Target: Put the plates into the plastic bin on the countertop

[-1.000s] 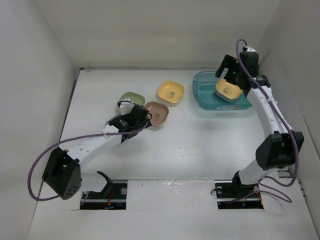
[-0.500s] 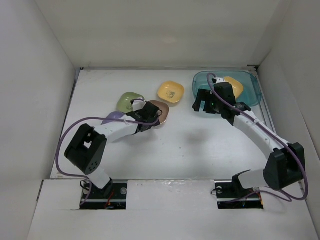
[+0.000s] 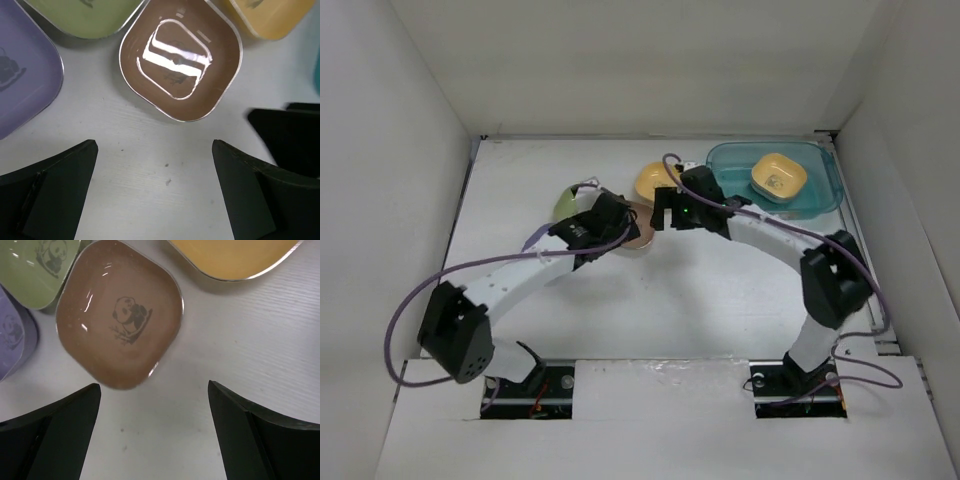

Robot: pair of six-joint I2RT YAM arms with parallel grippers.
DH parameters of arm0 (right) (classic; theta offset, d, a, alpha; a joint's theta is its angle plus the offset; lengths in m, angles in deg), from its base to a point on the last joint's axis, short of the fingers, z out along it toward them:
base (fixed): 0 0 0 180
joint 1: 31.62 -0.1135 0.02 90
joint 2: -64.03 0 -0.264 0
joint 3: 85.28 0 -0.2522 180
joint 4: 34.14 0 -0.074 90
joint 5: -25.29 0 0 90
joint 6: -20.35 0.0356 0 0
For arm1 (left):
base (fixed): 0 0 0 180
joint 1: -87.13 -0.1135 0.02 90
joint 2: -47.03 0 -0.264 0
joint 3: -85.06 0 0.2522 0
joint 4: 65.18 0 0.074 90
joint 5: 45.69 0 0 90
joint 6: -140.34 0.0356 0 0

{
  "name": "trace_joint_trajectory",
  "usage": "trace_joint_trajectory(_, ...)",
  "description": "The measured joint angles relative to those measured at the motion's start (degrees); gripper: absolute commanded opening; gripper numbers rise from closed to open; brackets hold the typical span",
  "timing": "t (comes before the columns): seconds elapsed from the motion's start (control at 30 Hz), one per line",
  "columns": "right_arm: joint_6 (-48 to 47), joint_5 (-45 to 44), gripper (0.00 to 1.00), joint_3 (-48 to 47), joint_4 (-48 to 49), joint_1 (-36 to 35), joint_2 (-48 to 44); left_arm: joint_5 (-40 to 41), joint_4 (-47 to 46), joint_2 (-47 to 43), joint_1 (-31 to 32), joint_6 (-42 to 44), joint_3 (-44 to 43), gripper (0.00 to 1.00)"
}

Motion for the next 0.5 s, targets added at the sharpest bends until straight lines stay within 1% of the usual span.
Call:
trace_joint_trajectory(0.1, 1.66, -0.83, 0.9, -5.95, 0.42, -2.51, 9.33, 0.39, 3.13, -6.25, -1.75, 1.27, -3.15, 1.0)
trace_joint_trajectory(0.13, 2.27, -1.51, 0.87, -7.91, 0.42, -3.21, 12.9, 0.74, 3.98, -8.17, -2.99, 2.03, -4.37, 1.0)
trace_joint_trajectory(0.2, 2.84, -2.23, 0.83, -9.6, 0.02, -4.13, 16.13, 1.62, 5.95, -11.3, -5.33, 3.78, -6.86, 1.0)
trace_joint_trajectory(0.27, 3.48, -3.43, 0.74, -11.21, -0.76, -4.94, 19.3, 3.08, 7.89, -13.57, -7.39, 5.4, -9.05, 1.0)
trace_joint_trajectory(0.33, 4.22, -5.35, 0.64, -12.59, -1.7, -5.57, 20.65, 3.91, 9.35, -15.54, -9.14, 6.99, -10.14, 1.0)
trace_joint_trajectory(0.37, 4.5, -6.05, 0.53, -13.11, -2.1, -5.92, 20.81, 4.13, 9.99, -16.52, -10.27, 7.78, -10.29, 1.0)
trace_joint_trajectory(0.4, 4.66, -6.45, 0.45, -13.33, -2.32, -6.19, 20.83, 4.24, 10.73, -17.46, -11.34, 8.48, -10.27, 1.0)
trace_joint_trajectory(0.43, 5.01, -7.08, 0.35, -13.35, -2.49, -6.25, 20.83, 4.31, 11.37, -18.34, -12.68, 9.18, -10.25, 1.0)
trace_joint_trajectory(0.47, 5.22, -7.52, 0.19, -13.31, -2.89, -6.4, 20.83, 4.28, 11.65, -19.17, -14.29, 9.97, -10.12, 1.0)
trace_joint_trajectory(0.5, 5.57, -7.89, 0.17, -13.11, -3.17, -6.49, 20.81, 3.69, 11.58, -19.93, -16.39, 10.97, -9.81, 1.0)
